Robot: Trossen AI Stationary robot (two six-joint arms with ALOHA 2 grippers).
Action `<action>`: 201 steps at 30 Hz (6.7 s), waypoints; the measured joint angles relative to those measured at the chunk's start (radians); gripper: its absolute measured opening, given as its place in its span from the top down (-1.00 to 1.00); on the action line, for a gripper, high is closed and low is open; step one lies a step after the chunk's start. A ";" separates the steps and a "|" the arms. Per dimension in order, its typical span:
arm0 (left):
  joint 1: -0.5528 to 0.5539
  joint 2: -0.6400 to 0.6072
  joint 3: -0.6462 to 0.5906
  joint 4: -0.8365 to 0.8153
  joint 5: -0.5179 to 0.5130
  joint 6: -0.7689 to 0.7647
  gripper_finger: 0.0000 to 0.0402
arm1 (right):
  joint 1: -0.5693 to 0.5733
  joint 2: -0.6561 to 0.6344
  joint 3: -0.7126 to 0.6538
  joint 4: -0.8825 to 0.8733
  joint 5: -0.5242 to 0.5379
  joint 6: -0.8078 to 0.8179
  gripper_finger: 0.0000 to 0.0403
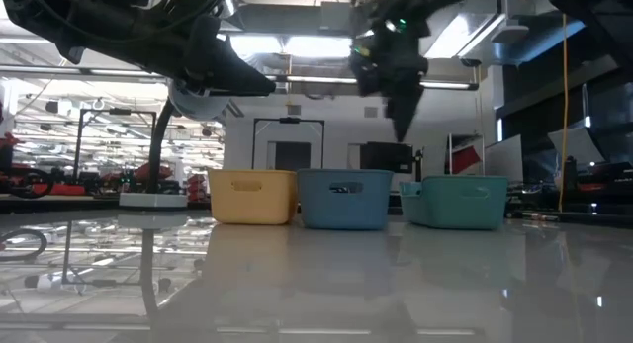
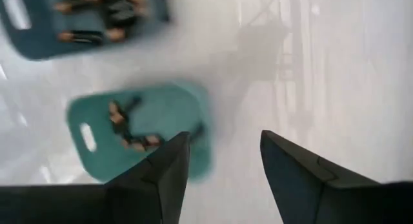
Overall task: Sort batteries
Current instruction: Put the black battery into the blue bin
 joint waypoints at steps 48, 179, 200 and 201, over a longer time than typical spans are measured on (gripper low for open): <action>0.002 0.000 0.000 0.003 0.000 0.000 0.22 | -0.511 0.000 -0.380 0.263 0.502 0.162 0.04; 0.002 0.000 0.000 -0.009 0.000 0.019 0.22 | -0.362 0.173 -0.602 0.444 0.944 -0.750 0.56; 0.003 0.000 0.000 -0.020 0.000 0.019 0.22 | -0.317 0.073 -0.507 0.336 0.634 -0.417 0.78; 0.003 0.000 0.000 -0.020 0.000 0.019 0.22 | -0.316 0.059 -0.495 0.324 0.586 -0.397 0.78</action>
